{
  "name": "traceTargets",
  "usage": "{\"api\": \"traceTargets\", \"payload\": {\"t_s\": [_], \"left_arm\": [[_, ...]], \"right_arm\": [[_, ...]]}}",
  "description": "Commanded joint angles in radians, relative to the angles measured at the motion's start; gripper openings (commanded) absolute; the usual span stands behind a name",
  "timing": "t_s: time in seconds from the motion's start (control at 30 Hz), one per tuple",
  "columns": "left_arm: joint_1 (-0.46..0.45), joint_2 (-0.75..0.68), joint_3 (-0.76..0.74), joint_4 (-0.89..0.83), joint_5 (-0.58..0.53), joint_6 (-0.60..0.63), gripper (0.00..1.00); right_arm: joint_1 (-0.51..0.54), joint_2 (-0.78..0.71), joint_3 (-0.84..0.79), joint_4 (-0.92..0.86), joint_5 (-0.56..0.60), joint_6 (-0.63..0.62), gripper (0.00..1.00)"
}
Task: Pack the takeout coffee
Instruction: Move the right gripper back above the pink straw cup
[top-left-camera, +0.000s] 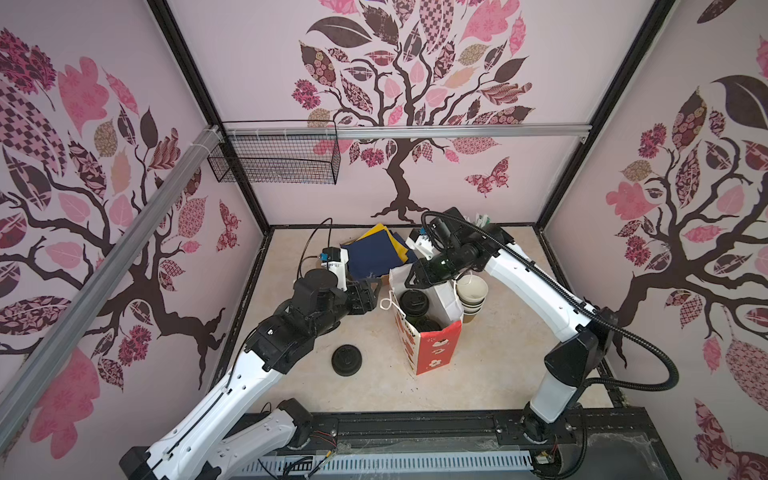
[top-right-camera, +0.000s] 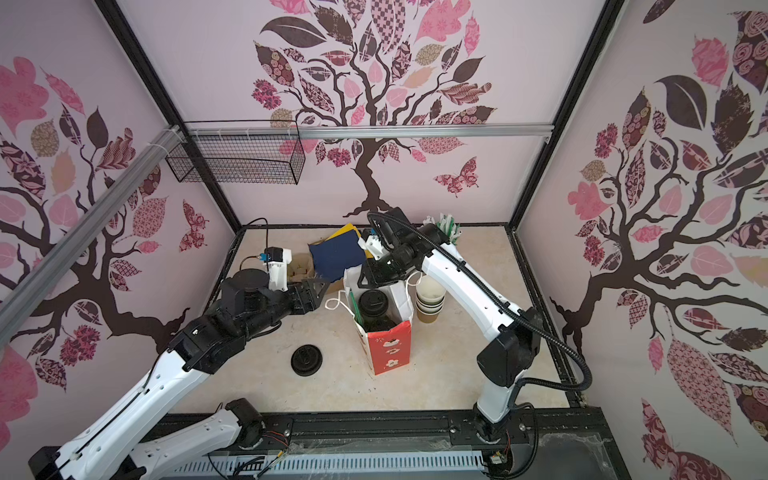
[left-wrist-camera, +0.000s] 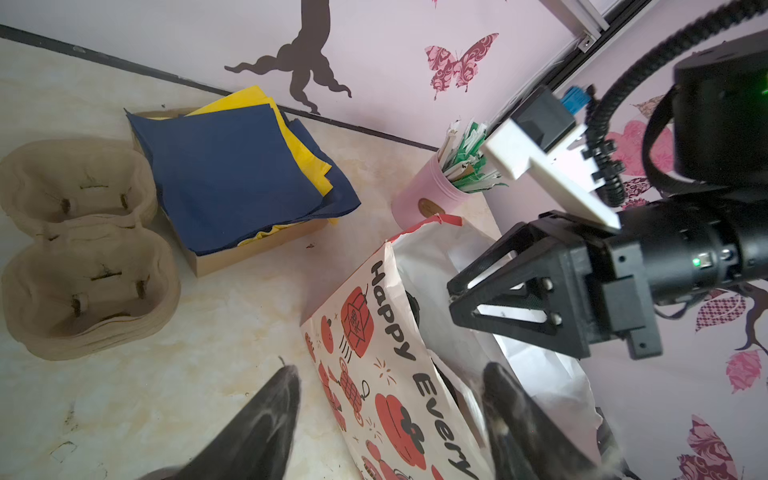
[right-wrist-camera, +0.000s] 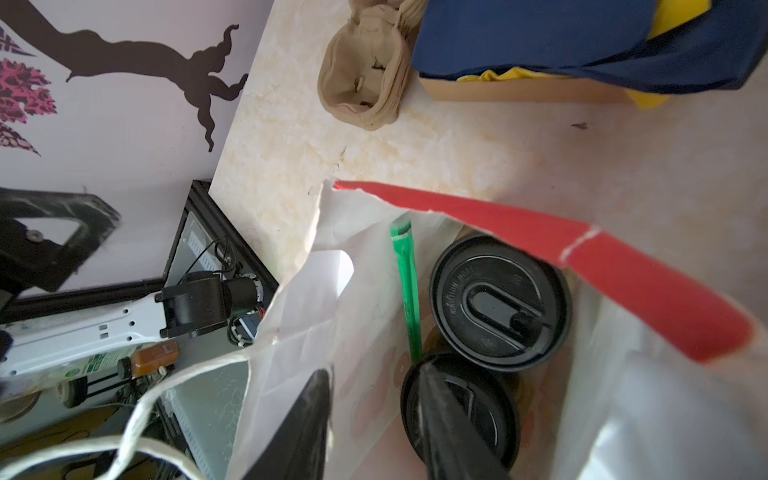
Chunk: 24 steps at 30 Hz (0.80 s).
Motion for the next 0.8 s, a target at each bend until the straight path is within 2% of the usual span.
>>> {"api": "traceTargets", "payload": {"t_s": [0.0,0.13,0.27,0.47,0.67,0.77], "left_arm": [[0.003,0.007,-0.024,0.036,-0.008,0.002,0.72],[0.003,0.017,-0.024,0.062,-0.023,0.001,0.72],[0.003,0.026,-0.021,0.077,-0.045,0.001,0.72],[0.003,0.040,-0.011,0.074,-0.079,0.001,0.72],[0.004,0.068,0.016,0.059,-0.104,0.007,0.72],[0.004,0.081,0.028,0.064,-0.107,0.011,0.72]], "right_arm": [[-0.028,-0.021,0.142,0.000,0.089,0.017,0.41],[-0.154,-0.116,0.140,0.094,0.202,0.100,0.42],[-0.292,-0.160,0.044,0.177,0.327,0.112,0.36],[-0.372,-0.003,0.115,0.175,0.495,0.073,0.36],[-0.446,0.136,0.197,0.184,0.546,0.126,0.36],[-0.475,0.152,0.201,0.168,0.552,0.167,0.38]]}}
